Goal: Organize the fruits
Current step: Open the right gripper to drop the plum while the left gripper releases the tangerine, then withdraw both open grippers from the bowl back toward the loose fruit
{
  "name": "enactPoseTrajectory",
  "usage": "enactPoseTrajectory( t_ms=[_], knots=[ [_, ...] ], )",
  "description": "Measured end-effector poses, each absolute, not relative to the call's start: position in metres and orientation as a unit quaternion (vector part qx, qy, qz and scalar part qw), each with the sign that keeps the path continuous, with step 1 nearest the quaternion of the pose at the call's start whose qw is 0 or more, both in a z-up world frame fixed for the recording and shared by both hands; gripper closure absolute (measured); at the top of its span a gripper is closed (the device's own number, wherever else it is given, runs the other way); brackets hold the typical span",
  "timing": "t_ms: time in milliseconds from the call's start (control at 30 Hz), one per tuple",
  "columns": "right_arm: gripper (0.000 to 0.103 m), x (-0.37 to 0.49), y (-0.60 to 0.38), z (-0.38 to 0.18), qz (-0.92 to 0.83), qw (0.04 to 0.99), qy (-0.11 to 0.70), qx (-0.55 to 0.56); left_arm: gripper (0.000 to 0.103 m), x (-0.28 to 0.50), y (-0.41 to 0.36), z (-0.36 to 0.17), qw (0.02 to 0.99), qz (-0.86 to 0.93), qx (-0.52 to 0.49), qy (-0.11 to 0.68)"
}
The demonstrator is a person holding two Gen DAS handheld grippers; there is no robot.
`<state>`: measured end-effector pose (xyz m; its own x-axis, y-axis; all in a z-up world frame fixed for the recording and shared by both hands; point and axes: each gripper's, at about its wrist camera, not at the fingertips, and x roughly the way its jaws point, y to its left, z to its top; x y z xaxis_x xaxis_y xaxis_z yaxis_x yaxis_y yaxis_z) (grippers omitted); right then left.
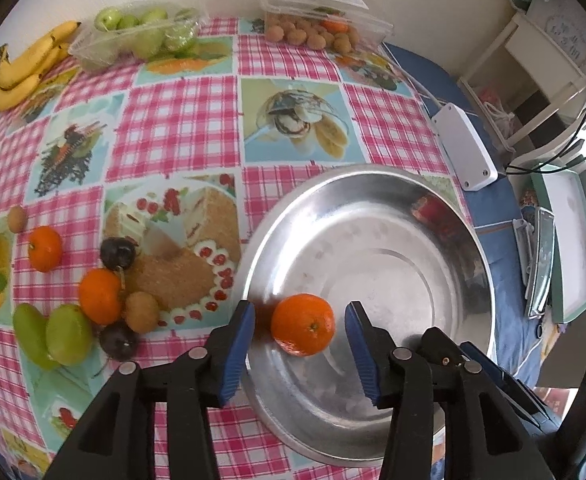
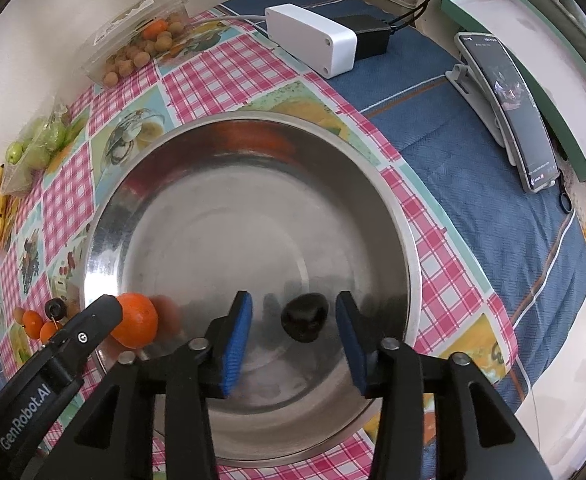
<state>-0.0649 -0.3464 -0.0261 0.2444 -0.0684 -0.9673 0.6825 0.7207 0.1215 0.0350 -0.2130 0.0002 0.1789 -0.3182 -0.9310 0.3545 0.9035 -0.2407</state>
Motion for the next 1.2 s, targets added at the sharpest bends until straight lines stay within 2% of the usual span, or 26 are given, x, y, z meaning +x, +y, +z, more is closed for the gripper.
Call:
enactPoseTrajectory(
  t_ms=[133,300,367,433,567,633,767,867,933,1200],
  knots=[
    [0.042,-0.064,-0.344,-0.025,-0.249,0.743,0.558,0.273,0.043,0.04,-0.202,0.006,0.781,-0.201,0.024,0.591],
    [0.036,-0.06,-0.337,-0.023,-0.236,0.75,0.558,0.265,0.034,0.049,-0.182,0.006,0.79,-0.172,0.027,0.588],
    [0.034,-0.059,-0.334,-0.024,-0.232,0.752,0.559,0.261,0.027,0.052,-0.175,0.004,0.793,-0.159,0.031,0.587],
    [0.023,-0.056,-0.331,-0.025,-0.228,0.753,0.562,0.254,0.022,0.054,-0.169,0.001,0.793,-0.15,0.031,0.589],
    [0.022,-0.052,-0.327,-0.026,-0.221,0.757,0.564,0.244,0.014,0.057,-0.158,-0.005,0.794,-0.133,0.03,0.593],
    [0.015,-0.051,-0.327,-0.026,-0.222,0.757,0.565,0.242,0.01,0.058,-0.153,-0.007,0.794,-0.126,0.031,0.594],
    [0.015,-0.051,-0.327,-0.026,-0.224,0.758,0.562,0.243,0.0,0.06,-0.149,-0.008,0.798,-0.118,0.033,0.59],
    [0.014,-0.05,-0.327,-0.024,-0.222,0.761,0.558,0.243,0.0,0.06,-0.147,-0.009,0.801,-0.113,0.036,0.586],
    [0.001,-0.051,-0.328,-0.022,-0.222,0.765,0.554,0.242,0.0,0.059,-0.146,-0.009,0.803,-0.109,0.04,0.584],
    [0.0,-0.049,-0.331,-0.018,-0.23,0.767,0.548,0.242,0.0,0.058,-0.146,-0.012,0.801,-0.11,0.042,0.588]
  ],
)
